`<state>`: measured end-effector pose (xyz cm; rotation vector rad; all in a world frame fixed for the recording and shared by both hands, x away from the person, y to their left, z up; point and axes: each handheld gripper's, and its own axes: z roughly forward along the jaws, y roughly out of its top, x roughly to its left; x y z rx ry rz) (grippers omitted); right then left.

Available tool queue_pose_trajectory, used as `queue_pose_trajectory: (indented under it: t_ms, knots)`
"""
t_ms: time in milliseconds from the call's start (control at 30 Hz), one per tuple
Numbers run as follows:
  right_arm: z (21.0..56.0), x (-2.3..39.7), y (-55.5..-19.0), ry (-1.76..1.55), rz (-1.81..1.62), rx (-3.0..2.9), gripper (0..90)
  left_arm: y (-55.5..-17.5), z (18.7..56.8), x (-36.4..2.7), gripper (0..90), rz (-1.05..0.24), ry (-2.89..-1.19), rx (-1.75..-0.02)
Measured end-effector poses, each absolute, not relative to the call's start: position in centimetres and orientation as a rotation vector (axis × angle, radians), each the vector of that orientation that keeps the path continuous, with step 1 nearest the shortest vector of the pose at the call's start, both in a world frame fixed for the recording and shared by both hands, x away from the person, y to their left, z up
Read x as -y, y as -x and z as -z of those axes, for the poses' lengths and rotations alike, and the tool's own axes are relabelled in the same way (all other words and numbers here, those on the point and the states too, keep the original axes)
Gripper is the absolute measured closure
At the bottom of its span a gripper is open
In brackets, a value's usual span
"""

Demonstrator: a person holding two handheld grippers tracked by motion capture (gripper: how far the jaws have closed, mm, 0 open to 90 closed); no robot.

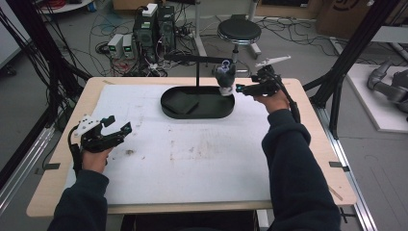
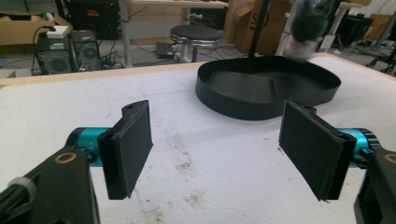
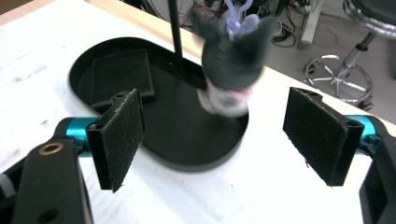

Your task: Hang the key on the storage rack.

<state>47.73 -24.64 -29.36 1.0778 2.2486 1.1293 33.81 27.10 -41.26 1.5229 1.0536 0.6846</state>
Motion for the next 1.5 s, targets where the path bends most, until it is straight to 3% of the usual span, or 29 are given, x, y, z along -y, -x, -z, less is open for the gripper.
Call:
queue_pose_trajectory:
  t_ms: [233,633,1167,1500]
  knots:
    - [30.0,27.7,-42.6,-0.993,-1.140,-2.199,21.2,-33.9,41.3,-26.6,23.1,-0.673,-1.531,-1.047]
    - [36.0,29.5,-36.2,-1.006,-1.061,-2.147,21.1,-34.2,41.2,-25.9,20.8,-0.669,-1.536,-1.025]
    - [39.8,30.2,-34.9,-1.096,-1.098,-2.099,20.8,-33.7,41.2,-25.1,19.9,-0.688,-1.566,-0.997]
    - [39.8,30.1,-35.0,-1.077,-1.086,-2.108,20.8,-33.6,41.3,-24.8,20.0,-0.691,-1.577,-0.994]
